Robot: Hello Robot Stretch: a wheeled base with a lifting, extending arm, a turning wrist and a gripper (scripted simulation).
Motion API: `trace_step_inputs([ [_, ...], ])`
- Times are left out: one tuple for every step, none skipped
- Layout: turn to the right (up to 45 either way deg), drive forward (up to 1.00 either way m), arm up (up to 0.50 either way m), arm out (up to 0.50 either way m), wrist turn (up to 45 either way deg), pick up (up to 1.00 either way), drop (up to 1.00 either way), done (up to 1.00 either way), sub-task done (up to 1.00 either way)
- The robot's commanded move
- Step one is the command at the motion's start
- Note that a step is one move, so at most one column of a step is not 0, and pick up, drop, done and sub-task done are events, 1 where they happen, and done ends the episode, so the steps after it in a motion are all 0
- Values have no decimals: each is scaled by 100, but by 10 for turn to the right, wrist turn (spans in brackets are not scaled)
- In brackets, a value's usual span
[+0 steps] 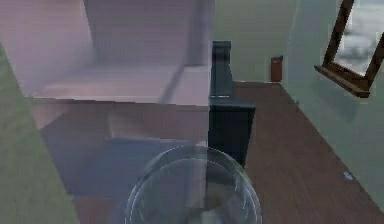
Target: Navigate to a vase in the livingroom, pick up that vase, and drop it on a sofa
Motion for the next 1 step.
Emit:
trace_step_inputs([
  [0,5,0,0,0,0,0,0,0],
])
